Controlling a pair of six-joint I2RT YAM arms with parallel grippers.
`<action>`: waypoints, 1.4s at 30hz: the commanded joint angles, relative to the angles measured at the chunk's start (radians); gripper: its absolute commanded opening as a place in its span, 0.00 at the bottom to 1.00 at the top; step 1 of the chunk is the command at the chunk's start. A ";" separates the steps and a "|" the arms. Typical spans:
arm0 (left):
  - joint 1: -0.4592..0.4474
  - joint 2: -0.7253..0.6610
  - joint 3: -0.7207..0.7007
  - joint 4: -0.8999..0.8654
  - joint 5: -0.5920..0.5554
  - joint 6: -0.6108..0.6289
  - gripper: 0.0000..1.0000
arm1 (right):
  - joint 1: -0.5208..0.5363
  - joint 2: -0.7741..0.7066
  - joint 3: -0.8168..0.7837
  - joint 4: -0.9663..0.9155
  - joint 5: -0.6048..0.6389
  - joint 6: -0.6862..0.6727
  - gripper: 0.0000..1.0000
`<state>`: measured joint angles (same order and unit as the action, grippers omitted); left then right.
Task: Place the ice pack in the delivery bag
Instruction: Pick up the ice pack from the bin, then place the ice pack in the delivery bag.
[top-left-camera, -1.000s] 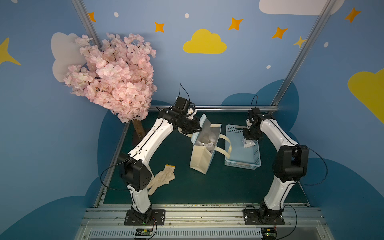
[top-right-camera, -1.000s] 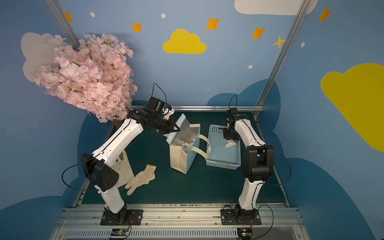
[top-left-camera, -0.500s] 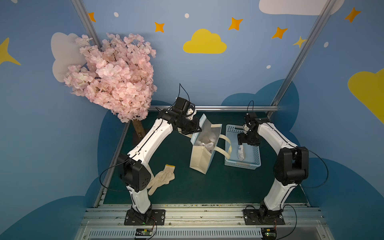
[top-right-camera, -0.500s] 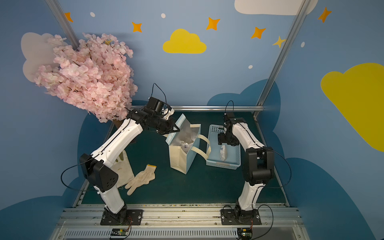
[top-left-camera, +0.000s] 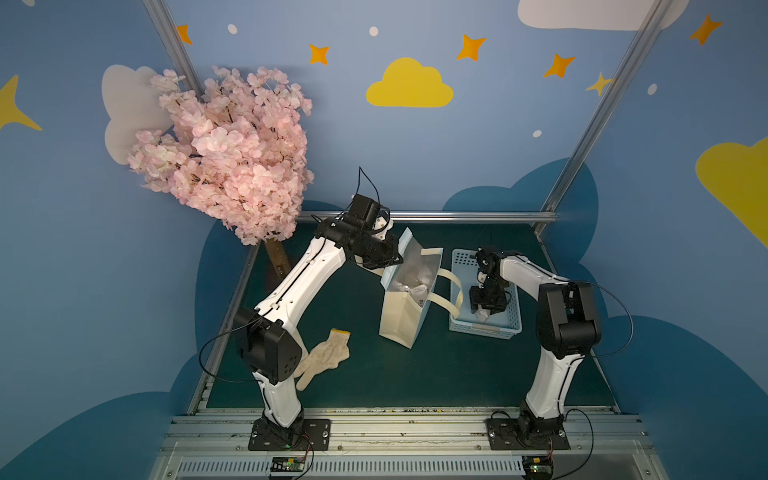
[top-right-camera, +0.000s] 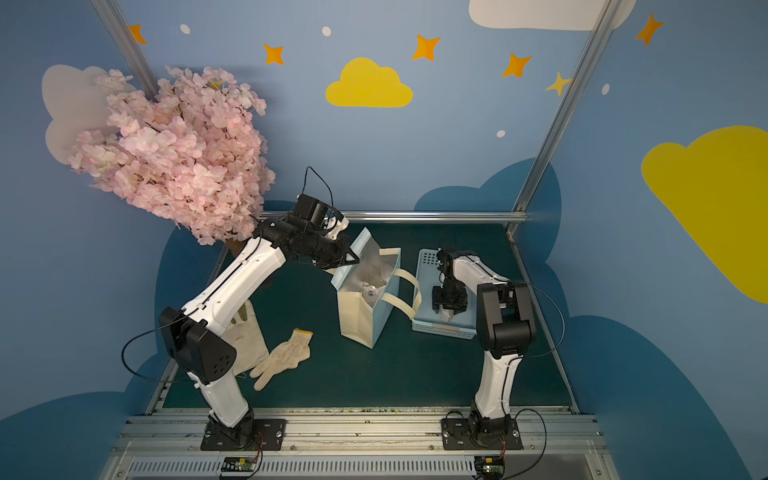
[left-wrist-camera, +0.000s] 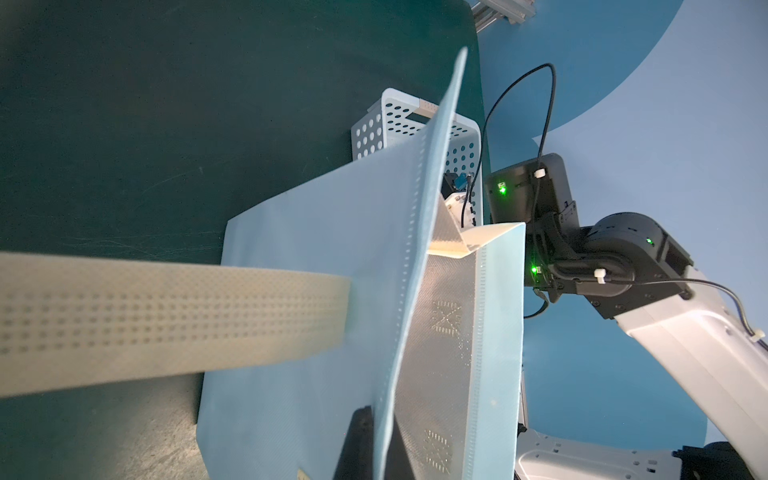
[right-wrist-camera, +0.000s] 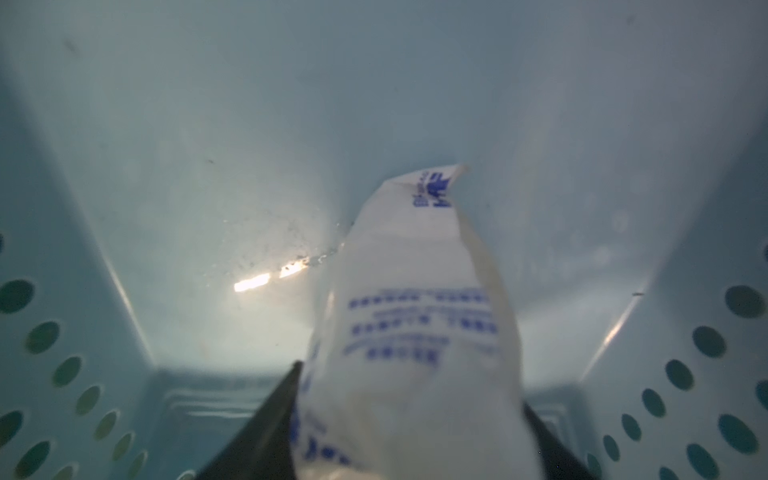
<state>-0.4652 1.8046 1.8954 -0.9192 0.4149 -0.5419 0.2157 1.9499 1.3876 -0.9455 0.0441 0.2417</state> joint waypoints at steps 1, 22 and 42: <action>-0.002 -0.028 0.007 -0.024 0.007 0.020 0.03 | 0.005 -0.042 0.009 -0.005 0.037 0.026 0.41; 0.052 -0.067 -0.061 0.018 0.085 -0.018 0.03 | 0.308 -0.626 0.133 0.459 -0.353 -0.089 0.28; 0.060 -0.111 -0.087 -0.052 0.012 0.033 0.30 | 0.471 -0.450 0.318 0.307 -0.122 -0.236 0.90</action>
<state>-0.4084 1.7344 1.8069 -0.9207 0.4416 -0.5411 0.6979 1.5566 1.6711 -0.6182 -0.1192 0.0349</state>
